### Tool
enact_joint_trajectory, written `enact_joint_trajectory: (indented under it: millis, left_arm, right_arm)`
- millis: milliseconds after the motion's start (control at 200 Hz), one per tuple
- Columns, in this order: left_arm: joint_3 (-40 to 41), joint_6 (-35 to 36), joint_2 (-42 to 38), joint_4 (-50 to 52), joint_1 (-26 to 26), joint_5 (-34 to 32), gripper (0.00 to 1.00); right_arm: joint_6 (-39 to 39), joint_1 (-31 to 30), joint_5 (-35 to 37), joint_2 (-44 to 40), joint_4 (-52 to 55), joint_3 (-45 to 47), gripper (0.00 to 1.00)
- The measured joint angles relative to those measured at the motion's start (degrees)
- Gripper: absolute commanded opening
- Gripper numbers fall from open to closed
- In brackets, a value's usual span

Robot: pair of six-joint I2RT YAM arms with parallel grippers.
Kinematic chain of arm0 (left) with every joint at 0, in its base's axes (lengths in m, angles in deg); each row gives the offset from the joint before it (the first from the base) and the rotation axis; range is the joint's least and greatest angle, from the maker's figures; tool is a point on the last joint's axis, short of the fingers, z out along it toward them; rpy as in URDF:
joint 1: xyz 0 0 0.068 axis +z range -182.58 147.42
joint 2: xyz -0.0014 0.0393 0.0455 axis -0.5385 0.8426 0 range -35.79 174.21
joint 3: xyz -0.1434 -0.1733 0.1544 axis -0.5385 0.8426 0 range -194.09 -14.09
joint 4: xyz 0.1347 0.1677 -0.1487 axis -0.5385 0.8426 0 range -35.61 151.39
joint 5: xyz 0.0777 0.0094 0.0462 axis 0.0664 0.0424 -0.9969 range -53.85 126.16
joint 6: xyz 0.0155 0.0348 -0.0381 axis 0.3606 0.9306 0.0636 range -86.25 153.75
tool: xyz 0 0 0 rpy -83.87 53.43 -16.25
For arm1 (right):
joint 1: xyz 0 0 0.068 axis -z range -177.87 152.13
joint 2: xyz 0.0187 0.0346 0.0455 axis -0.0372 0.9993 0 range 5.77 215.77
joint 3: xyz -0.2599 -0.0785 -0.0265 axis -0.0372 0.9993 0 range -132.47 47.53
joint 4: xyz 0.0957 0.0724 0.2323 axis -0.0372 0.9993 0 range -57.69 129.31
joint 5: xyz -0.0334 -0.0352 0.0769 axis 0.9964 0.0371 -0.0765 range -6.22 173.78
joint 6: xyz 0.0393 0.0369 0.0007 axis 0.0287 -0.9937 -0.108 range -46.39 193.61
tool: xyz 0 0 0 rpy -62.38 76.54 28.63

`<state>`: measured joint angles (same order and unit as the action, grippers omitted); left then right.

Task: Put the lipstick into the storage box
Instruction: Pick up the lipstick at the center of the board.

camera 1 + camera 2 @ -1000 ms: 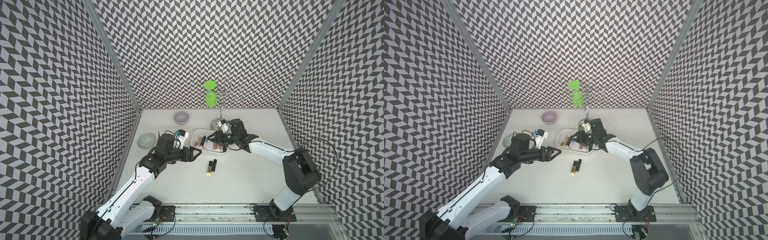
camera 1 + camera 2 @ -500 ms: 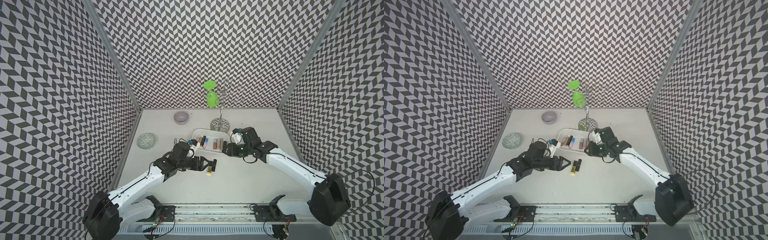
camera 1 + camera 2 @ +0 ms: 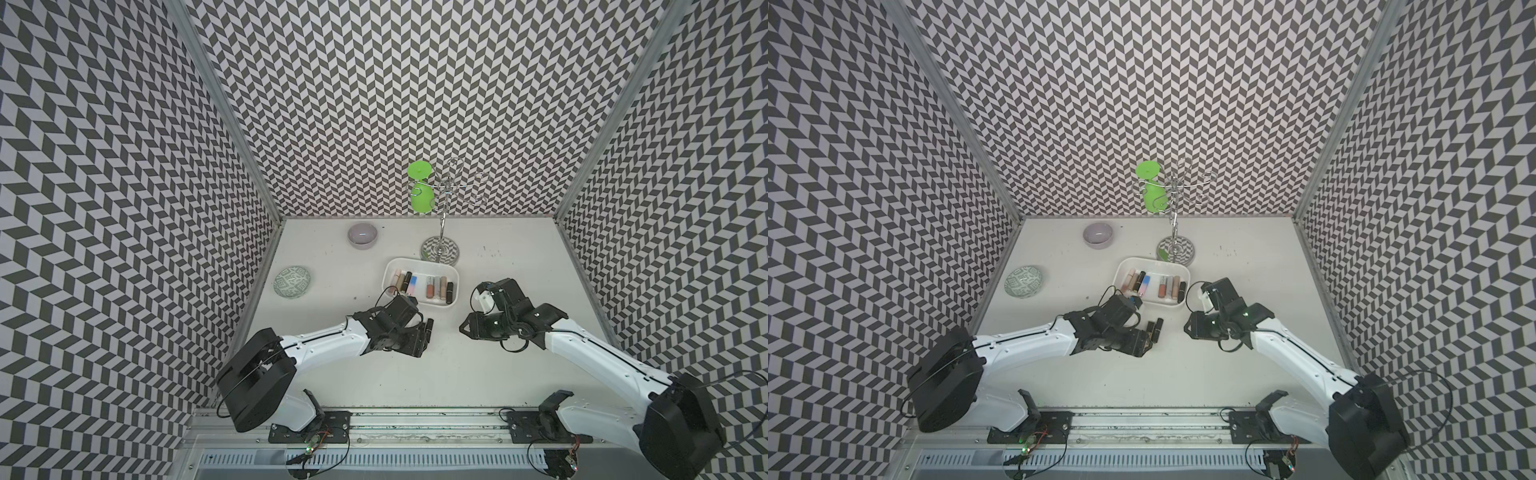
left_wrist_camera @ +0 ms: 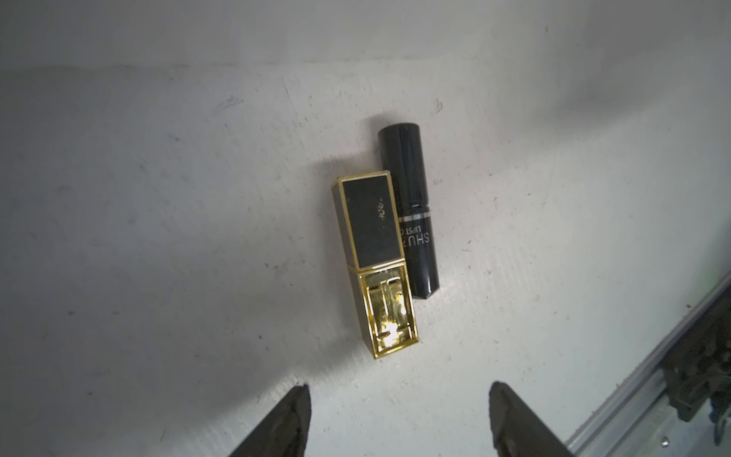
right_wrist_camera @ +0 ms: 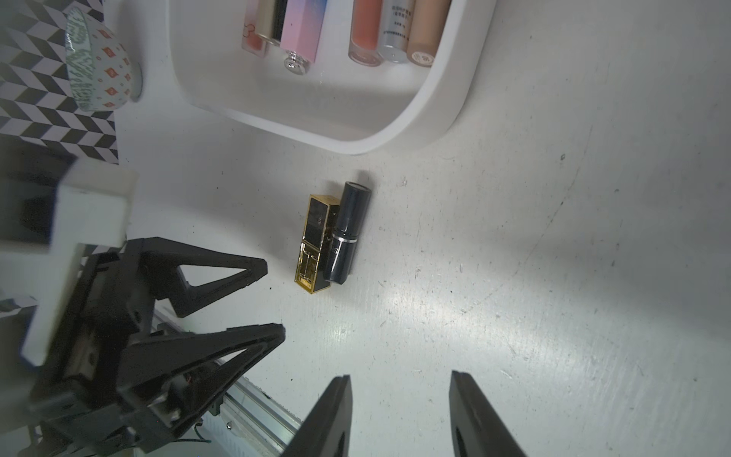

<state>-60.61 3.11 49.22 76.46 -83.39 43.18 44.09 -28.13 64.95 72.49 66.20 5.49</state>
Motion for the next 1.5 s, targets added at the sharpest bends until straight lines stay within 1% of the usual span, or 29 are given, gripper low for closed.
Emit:
enact_joint_trajectory:
  millis: [150,315,340,411,556,896,1192,1287,1412,1497]
  left_arm:
    - [-4.46,1.55,4.59,3.04,-1.40,-3.74,0.70]
    - [-8.85,3.13,9.25,6.08,-2.91,-7.56,0.65]
    - [-9.18,3.26,9.84,6.38,-3.15,-7.91,0.62]
    - [-9.86,3.80,11.34,7.48,-3.85,-8.92,0.62]
    - [-10.36,4.28,13.22,9.49,-4.52,-10.73,0.55]
    - [-11.96,4.83,14.73,11.15,-4.55,-13.42,0.54]
    - [-16.28,5.75,18.12,12.28,-3.89,-13.88,0.54]
    - [-17.18,6.29,18.93,12.33,-3.48,-13.88,0.43]
    - [-17.35,6.95,19.15,12.31,-2.73,-13.86,0.38]
    - [-17.33,7.28,19.12,12.31,-2.16,-13.81,0.31]
  right_arm:
    - [0.04,0.00,0.00,-0.35,-0.02,0.00,0.45]
    - [0.11,0.00,-0.02,-0.33,-0.04,0.02,0.45]
    - [0.13,0.00,-0.02,-0.33,-0.07,0.02,0.45]
    - [0.17,0.00,-0.02,-0.33,-0.09,0.02,0.45]
    - [0.20,0.00,-0.02,-0.33,-0.09,0.02,0.45]
    - [0.20,0.00,-0.02,-0.70,-0.13,0.26,0.45]
    - [0.20,0.00,-0.02,-0.94,-0.09,0.42,0.45]
    - [0.22,0.00,-0.02,-0.94,-0.09,0.42,0.45]
    - [0.24,0.02,-0.02,-0.94,-0.09,0.42,0.45]
    - [0.42,0.02,-0.02,-0.92,-0.13,0.42,0.45]
